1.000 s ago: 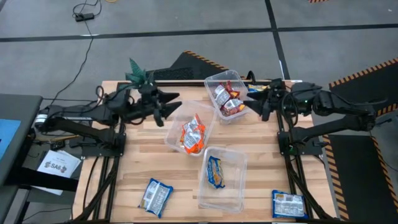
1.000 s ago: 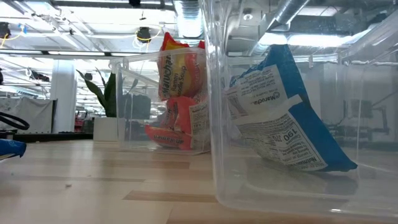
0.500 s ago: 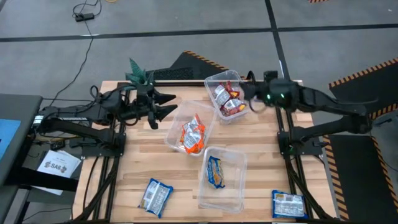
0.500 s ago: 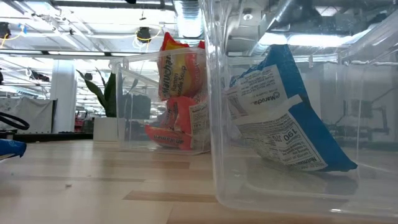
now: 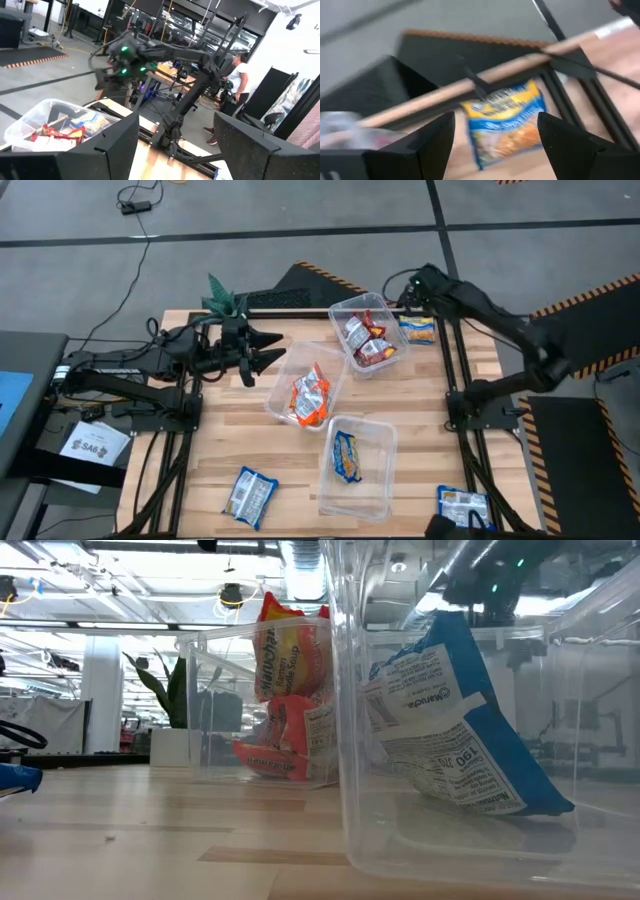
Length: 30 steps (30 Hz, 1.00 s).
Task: Sort Maruchan noodles
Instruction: Put the blue noodle pack into the bottom transparent bin
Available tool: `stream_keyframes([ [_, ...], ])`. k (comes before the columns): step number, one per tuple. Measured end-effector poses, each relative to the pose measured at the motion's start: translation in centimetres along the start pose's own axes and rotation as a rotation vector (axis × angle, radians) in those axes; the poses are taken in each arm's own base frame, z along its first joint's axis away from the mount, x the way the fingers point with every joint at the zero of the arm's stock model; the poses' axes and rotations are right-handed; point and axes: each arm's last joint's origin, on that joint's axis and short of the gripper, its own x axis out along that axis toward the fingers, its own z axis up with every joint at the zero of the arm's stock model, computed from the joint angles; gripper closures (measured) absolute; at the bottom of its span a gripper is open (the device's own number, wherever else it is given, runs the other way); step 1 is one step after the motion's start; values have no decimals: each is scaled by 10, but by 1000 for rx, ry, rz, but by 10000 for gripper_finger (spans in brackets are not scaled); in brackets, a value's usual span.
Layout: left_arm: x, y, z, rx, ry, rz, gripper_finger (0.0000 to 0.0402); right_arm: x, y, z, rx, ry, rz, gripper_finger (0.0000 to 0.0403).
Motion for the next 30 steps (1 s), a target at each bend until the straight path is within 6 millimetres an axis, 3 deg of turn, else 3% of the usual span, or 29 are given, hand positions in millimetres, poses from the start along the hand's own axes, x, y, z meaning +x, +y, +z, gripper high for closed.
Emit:
stream_keyframes([
  [5,0,0,-1,-3,6,3,159,32,-3,-7,77,85,-166,97],
  [11,0,1,-1,-1,6,4,159,53,-18,-25,278,125,-241,97],
  [19,0,1,-1,16,7,2,159,79,-48,-66,593,164,-149,97],
  [30,0,2,-3,10,31,13,159,107,-46,-76,745,150,-90,97],
])
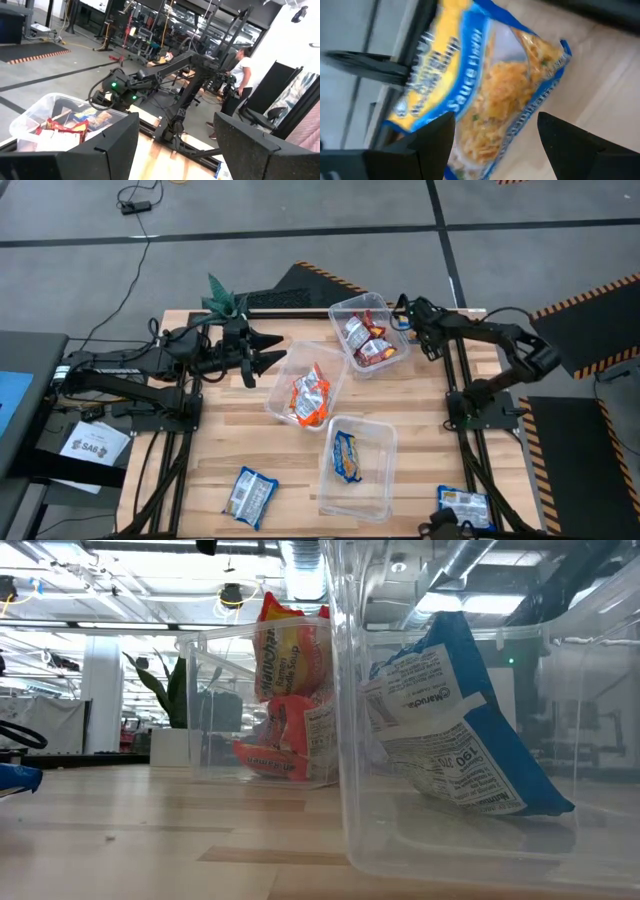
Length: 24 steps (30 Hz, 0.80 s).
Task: Sort Maruchan noodles
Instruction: Put the blue noodle pack into the bottom transparent bin
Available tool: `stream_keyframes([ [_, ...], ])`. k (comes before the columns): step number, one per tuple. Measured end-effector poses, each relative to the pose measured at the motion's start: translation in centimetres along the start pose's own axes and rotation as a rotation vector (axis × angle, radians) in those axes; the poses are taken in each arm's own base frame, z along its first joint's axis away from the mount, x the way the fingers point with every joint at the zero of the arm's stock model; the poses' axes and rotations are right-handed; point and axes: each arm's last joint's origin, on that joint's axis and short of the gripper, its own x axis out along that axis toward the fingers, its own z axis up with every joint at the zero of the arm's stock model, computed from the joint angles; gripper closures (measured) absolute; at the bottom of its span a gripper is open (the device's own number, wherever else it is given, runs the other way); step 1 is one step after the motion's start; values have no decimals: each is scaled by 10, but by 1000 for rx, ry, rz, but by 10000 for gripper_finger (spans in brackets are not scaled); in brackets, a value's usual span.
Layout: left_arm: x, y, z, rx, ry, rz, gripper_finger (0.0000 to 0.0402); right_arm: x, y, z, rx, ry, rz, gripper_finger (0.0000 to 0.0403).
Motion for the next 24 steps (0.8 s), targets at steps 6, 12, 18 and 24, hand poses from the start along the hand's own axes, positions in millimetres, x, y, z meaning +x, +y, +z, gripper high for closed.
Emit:
stream_keyframes([
  [6,0,0,0,-27,-2,1,159,17,1,-6,20,16,-23,97],
  [12,0,0,0,-45,-2,2,159,23,1,-8,9,21,-31,117],
  [18,0,0,0,-47,-5,2,159,19,-4,-5,-42,23,-94,263],
  [24,0,0,0,-45,-5,2,159,-2,-9,-4,-181,-52,-64,388],
])
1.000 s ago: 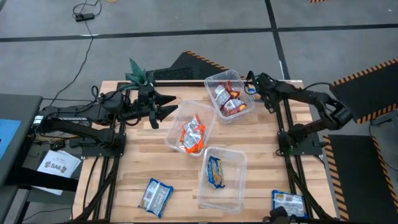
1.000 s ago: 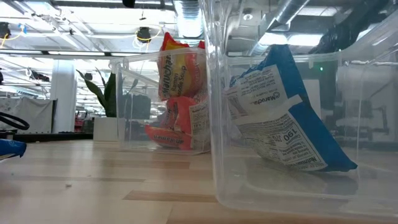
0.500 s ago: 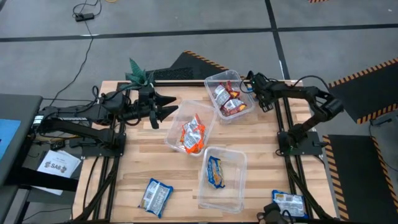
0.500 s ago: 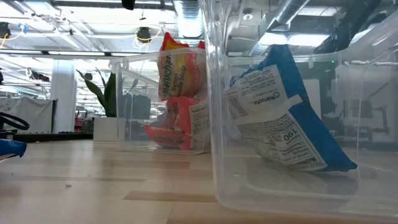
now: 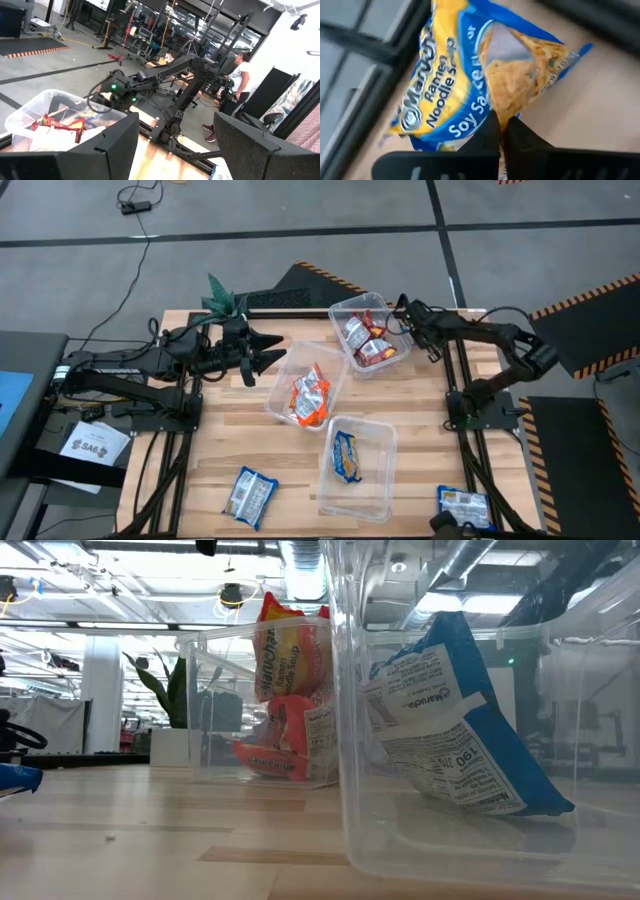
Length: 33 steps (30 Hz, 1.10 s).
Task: Sort Maruchan noodles
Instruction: Put the blue noodle pack into the bottom transparent bin
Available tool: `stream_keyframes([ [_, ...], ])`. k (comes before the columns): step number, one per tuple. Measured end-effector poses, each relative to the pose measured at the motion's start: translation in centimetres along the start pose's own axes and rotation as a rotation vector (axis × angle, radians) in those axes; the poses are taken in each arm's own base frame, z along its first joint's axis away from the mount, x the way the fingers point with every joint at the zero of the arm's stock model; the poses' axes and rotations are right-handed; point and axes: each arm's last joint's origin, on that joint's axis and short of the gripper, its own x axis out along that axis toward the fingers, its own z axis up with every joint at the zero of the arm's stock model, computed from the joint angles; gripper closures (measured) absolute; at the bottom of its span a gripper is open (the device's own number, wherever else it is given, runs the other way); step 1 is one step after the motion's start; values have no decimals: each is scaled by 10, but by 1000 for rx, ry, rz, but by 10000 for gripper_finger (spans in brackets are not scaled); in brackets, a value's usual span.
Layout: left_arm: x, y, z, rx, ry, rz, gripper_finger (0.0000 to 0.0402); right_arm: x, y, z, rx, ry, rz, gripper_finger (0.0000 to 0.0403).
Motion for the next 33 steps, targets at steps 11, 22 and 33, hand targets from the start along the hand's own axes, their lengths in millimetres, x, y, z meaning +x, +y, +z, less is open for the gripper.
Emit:
stream_keyframes([
  [11,0,0,0,1,1,-2,159,-67,0,35,-12,-146,300,398],
  [22,0,0,0,77,-2,-3,159,-204,7,50,-500,-169,1319,402],
  [33,0,0,1,96,-18,23,159,-258,-40,-34,-1098,536,1714,402],
])
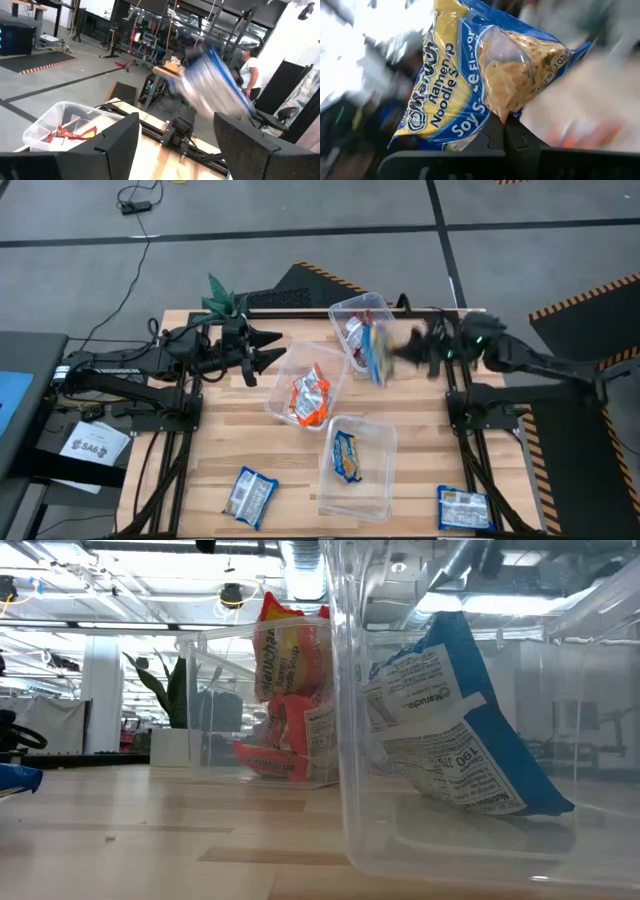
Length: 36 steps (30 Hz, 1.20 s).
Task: Sort Maruchan noodles
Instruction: Put the blue noodle pack into the bottom transparent bin
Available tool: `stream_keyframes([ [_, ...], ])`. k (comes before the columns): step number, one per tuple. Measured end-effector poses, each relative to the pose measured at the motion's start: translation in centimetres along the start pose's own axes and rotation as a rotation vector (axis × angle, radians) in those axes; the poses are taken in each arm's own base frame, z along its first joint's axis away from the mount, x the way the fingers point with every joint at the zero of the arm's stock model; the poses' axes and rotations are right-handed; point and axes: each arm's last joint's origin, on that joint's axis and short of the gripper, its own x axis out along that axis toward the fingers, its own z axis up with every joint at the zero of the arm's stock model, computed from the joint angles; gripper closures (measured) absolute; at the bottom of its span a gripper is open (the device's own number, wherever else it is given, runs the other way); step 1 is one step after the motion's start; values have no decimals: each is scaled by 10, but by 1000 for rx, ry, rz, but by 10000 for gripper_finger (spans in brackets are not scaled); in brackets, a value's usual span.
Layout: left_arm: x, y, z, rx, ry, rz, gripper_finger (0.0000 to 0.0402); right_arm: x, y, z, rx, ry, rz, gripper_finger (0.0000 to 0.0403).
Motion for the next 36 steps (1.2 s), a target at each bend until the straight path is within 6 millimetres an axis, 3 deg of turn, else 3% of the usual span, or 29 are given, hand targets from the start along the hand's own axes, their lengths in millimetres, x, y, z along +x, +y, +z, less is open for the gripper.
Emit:
stream_keyframes([
  [7,0,0,1,-71,-18,13,159,29,33,-66,105,443,106,402],
  [16,0,-1,2,-50,-15,-15,159,68,59,-114,160,627,-34,403],
  [21,0,-4,0,-22,27,-112,159,89,61,-124,132,783,-235,398],
  [26,-1,-6,0,-14,52,-181,159,106,71,-121,123,903,-376,374],
  [31,0,-6,0,-37,54,-182,159,123,82,-116,98,979,-454,292],
  [36,0,-6,0,-62,56,-182,159,137,96,-104,2,995,-389,184],
])
